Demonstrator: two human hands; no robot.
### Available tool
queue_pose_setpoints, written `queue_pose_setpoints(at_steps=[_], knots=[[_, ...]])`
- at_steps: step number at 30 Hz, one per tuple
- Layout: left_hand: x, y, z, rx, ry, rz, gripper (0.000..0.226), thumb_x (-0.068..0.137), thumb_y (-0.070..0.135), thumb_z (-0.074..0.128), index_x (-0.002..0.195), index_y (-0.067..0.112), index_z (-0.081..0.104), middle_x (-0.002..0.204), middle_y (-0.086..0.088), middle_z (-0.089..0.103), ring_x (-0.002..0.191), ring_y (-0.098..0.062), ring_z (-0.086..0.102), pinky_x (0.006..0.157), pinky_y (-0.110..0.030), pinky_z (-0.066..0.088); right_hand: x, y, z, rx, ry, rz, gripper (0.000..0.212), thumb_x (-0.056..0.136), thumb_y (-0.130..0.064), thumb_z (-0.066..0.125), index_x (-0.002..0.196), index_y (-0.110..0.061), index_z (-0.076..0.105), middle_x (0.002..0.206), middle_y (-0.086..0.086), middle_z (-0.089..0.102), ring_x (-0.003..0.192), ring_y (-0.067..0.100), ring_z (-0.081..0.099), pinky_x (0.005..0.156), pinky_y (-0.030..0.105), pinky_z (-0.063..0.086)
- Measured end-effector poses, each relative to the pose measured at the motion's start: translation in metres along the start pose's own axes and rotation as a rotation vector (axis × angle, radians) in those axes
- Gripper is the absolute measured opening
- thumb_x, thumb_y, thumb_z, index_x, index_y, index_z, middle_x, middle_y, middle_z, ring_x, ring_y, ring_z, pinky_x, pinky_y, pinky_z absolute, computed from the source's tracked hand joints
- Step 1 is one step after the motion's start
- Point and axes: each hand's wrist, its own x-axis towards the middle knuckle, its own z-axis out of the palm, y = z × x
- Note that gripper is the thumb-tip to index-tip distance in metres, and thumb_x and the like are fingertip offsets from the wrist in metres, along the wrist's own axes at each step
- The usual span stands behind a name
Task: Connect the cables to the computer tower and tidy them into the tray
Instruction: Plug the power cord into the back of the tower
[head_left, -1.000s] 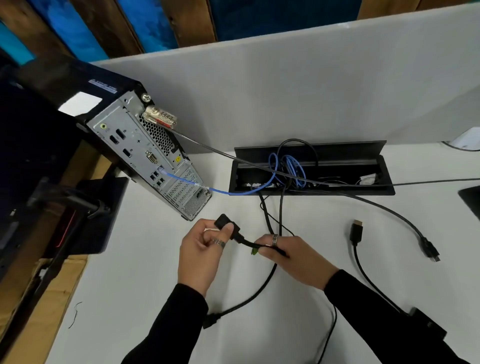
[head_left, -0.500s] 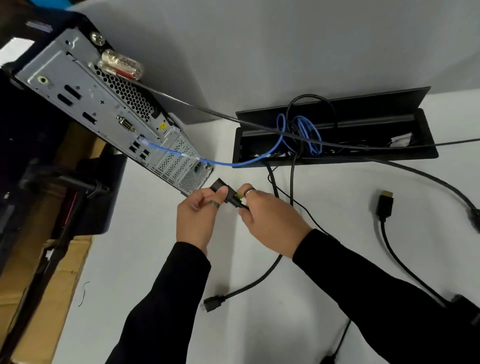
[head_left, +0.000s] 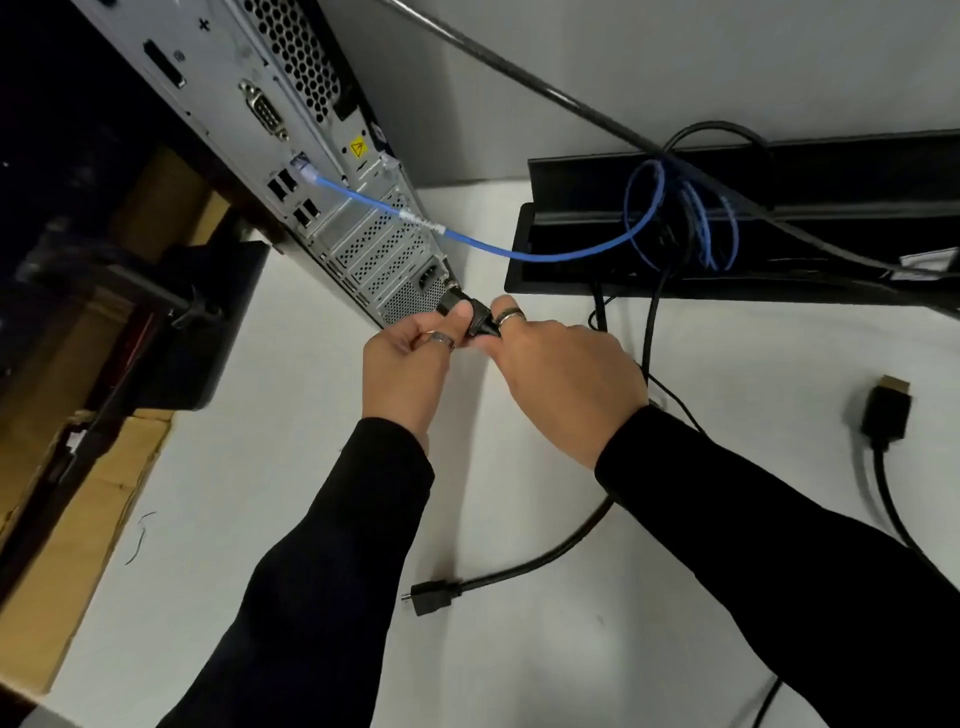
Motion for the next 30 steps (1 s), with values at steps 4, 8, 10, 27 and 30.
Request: queue_pose_setpoints(at_steps=[4, 8, 10, 27, 30], knots=[[0.006, -0.003, -0.006, -0.005, -0.038, 0.045, 0.013, 0.084, 0.028, 0.065, 0.077, 0.017, 0.064, 0.077, -0.005, 0.058, 0.052, 0.000, 0.047, 0.069, -0.016, 0.046, 0.006, -0.001, 0.002, 0.028, -0.002, 0.031, 0.038, 0.101, -0.040, 0.021, 0.124, -0.015, 0.037, 0.066, -0.002, 0.043, 0.055, 0.025, 0.038, 0.045, 0.031, 0.022], [0.011, 0.006, -0.023, 0.139, -0.022, 0.185, 0.013, 0.084, 0.015, 0.066, 0.096, 0.020, 0.064, 0.058, 0.016, 0.064, 0.061, 0.006, 0.057, 0.067, -0.005, 0.045, 0.015, 0.002, 0.002, 0.141, -0.069, 0.068, 0.039, 0.100, -0.040, 0.022, 0.127, -0.016, 0.037, 0.078, 0.006, 0.058, 0.063, 0.024, 0.043, 0.054, 0.032, 0.030], [0.008, 0.024, -0.037, 0.313, 0.045, 0.359, 0.016, 0.086, 0.017, 0.063, 0.101, 0.021, 0.064, 0.063, 0.018, 0.062, 0.069, 0.000, 0.057, 0.065, -0.004, 0.043, 0.020, 0.003, -0.001, 0.161, -0.079, 0.076, 0.038, 0.100, -0.040, 0.023, 0.125, -0.016, 0.039, 0.078, 0.006, 0.058, 0.065, 0.024, 0.044, 0.057, 0.033, 0.032], [-0.001, 0.175, -0.085, 1.461, 0.094, 1.587, 0.025, 0.094, 0.024, 0.041, 0.100, 0.014, 0.063, 0.097, -0.004, 0.068, 0.093, -0.028, 0.054, 0.077, -0.039, 0.032, 0.047, -0.005, 0.016, 0.017, -0.136, 0.077, 0.042, 0.101, -0.035, 0.022, 0.133, -0.012, 0.035, 0.104, 0.010, 0.065, 0.092, 0.030, 0.063, 0.064, 0.036, 0.036], [0.006, 0.194, -0.090, 1.529, 0.073, 1.572, 0.022, 0.092, 0.024, 0.043, 0.100, 0.014, 0.061, 0.098, -0.008, 0.065, 0.094, -0.030, 0.052, 0.081, -0.039, 0.031, 0.052, -0.008, 0.016, 0.017, -0.114, 0.091, 0.042, 0.101, -0.036, 0.023, 0.130, -0.011, 0.038, 0.104, 0.010, 0.066, 0.091, 0.030, 0.064, 0.063, 0.034, 0.036]])
